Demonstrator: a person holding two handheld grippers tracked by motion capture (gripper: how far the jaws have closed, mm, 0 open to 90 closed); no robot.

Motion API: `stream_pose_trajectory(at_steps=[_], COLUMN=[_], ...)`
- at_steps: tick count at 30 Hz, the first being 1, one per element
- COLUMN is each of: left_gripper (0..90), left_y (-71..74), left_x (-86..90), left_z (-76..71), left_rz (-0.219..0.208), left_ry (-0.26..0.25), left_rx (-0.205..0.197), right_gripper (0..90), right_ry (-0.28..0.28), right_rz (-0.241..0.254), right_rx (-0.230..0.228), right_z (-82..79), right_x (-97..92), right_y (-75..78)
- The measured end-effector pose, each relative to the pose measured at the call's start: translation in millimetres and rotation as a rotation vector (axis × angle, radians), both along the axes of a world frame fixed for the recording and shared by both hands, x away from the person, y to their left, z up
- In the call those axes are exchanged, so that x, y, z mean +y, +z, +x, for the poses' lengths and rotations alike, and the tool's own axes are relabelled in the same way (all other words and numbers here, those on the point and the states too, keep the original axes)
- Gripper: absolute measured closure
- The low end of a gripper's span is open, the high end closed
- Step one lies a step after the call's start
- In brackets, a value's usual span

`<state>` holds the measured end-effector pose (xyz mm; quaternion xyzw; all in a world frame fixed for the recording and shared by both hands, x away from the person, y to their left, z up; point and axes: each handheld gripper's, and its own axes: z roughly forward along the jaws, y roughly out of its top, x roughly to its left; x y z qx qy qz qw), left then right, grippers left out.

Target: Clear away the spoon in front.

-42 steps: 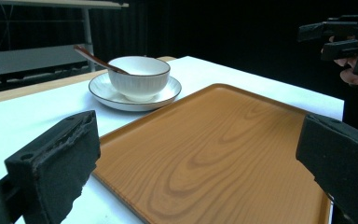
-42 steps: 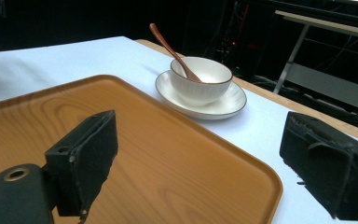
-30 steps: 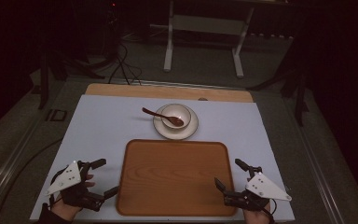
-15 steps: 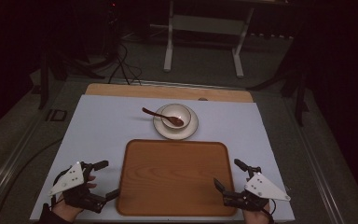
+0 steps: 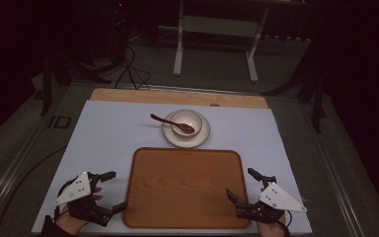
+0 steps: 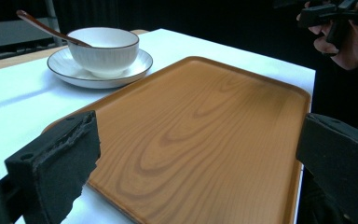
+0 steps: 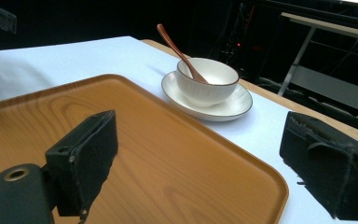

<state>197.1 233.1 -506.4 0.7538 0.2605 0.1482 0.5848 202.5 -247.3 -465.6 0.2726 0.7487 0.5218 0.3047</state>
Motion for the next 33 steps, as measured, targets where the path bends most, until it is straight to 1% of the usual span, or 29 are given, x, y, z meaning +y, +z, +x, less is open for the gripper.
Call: stream_pose_trajectory(at_steps=[5, 9, 13, 17, 19, 20, 21, 22, 23, 24, 26, 32, 33], left_gripper=[0.0, 0.0, 0.0, 0.0, 0.0, 0.0, 0.0, 0.0, 0.0, 0.0, 0.0, 0.0, 0.0], left_y=[0.0, 1.6, 5.2, 11.4, 15.4, 18.6, 18.6, 26.6, 31.0, 35.3, 43.1, 61.8, 66.0], left_x=[-1.4, -2.5, -1.8, -0.6, -1.5, -2.8, -2.8, -5.7, -7.5, -9.1, -12.8, -23.5, -25.4], left_z=[-0.5, -1.4, -2.2, -3.6, -3.9, -4.0, -4.0, -4.3, -4.3, -4.0, -1.8, 7.4, 9.3], left_rz=[0.006, -0.012, -0.031, -0.062, -0.069, -0.063, -0.063, -0.075, -0.078, -0.078, -0.076, -0.068, -0.058], left_ry=[-0.014, -0.026, -0.035, -0.037, -0.049, -0.055, -0.055, -0.076, -0.086, -0.094, -0.108, -0.125, -0.122], left_rx=[0.001, 0.008, 0.000, -0.009, -0.014, -0.017, -0.017, -0.026, -0.030, -0.038, -0.041, -0.045, -0.048], right_gripper=[11.2, 11.1, 11.1, 11.1, 11.1, 11.1, 11.1, 11.1, 11.1, 11.1, 11.1, 11.1, 11.1], right_ry=[0.004, 0.006, 0.019, 0.029, 0.030, 0.028, 0.028, 0.029, 0.033, 0.035, 0.040, 0.045, 0.045], right_rz=[-0.001, 0.005, 0.010, 0.024, 0.030, 0.032, 0.032, 0.033, 0.034, 0.036, 0.039, 0.039, 0.039], right_rx=[0.000, -0.002, -0.006, -0.008, -0.010, -0.012, -0.012, -0.015, -0.019, -0.018, -0.018, -0.021, -0.021], right_z=[0.0, 0.0, -0.4, -0.9, -1.6, -2.1, -2.1, -2.2, -2.3, -2.7, -3.1, -4.6, -4.6], right_x=[0.5, 0.1, 1.0, 1.3, 0.8, 0.8, 0.8, 0.8, 1.5, 2.1, 3.4, 5.9, 5.9], right_y=[0.1, 0.3, 0.7, 1.3, 1.9, 2.3, 2.3, 2.5, 2.7, 3.0, 3.4, 4.0, 4.1])
